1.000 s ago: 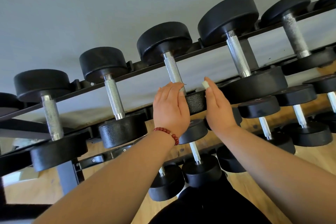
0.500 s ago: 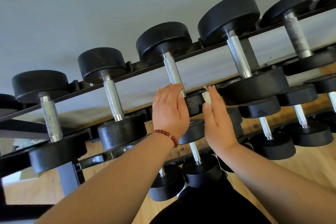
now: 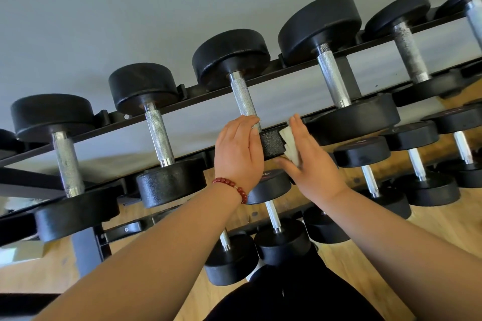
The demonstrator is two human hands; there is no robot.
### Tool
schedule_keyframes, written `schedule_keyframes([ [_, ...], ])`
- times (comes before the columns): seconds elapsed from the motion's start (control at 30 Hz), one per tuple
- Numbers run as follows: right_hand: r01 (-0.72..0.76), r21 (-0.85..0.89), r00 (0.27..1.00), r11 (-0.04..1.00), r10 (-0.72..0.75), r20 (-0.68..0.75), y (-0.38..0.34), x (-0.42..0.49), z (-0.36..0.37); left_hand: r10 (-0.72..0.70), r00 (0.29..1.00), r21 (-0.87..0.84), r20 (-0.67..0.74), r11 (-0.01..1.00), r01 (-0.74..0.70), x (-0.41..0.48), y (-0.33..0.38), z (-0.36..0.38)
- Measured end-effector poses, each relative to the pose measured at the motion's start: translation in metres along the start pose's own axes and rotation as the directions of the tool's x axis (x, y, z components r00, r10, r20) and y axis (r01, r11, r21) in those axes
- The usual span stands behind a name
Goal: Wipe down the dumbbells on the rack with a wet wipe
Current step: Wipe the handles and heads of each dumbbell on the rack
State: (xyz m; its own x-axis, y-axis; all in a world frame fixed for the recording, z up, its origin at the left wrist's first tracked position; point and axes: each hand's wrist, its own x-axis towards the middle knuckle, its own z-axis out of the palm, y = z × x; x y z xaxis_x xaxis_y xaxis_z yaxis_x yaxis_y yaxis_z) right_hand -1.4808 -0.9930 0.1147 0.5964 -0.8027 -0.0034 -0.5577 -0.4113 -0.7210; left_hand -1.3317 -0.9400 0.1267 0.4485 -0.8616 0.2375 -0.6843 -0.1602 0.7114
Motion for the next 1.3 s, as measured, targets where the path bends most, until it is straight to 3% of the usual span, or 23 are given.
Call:
schedule_keyframes([
  [0.17, 0.148, -0.216, 0.989, 0.965, -0.144, 0.035, 0.001, -0.01, -0.017, 0.02, 0.995, 0.059, 0.095, 0.998, -0.025, -0.001, 0.002, -0.008],
  [0.3, 0.242, -0.492, 0.963, 0.836, -0.267, 0.02, 0.006, -0.017, -0.027, 0.06, 0.984, 0.09, 0.17, 0.993, -0.076, -0.011, 0.004, -0.016],
  [0.43, 0.318, -0.612, 0.926, 0.724, -0.375, 0.037, 0.006, -0.023, -0.039, 0.133, 0.976, 0.159, 0.17, 0.974, -0.16, -0.022, 0.008, -0.019],
  [0.67, 0.352, -0.642, 0.904, 0.681, -0.424, 0.046, 0.011, -0.017, -0.067, 0.222, 0.96, 0.222, 0.171, 0.941, -0.257, -0.012, 0.037, -0.006],
  [0.9, 0.444, -0.62, 0.828, 0.647, -0.561, 0.006, 0.037, -0.002, -0.112, 0.177, 0.978, 0.283, 0.113, 0.937, -0.202, 0.009, 0.07, 0.025],
  [1.3, 0.604, -0.587, 0.73, 0.54, -0.67, 0.135, 0.091, 0.046, -0.183, 0.023, 0.998, 0.375, -0.051, 0.927, -0.002, 0.019, 0.132, 0.086],
])
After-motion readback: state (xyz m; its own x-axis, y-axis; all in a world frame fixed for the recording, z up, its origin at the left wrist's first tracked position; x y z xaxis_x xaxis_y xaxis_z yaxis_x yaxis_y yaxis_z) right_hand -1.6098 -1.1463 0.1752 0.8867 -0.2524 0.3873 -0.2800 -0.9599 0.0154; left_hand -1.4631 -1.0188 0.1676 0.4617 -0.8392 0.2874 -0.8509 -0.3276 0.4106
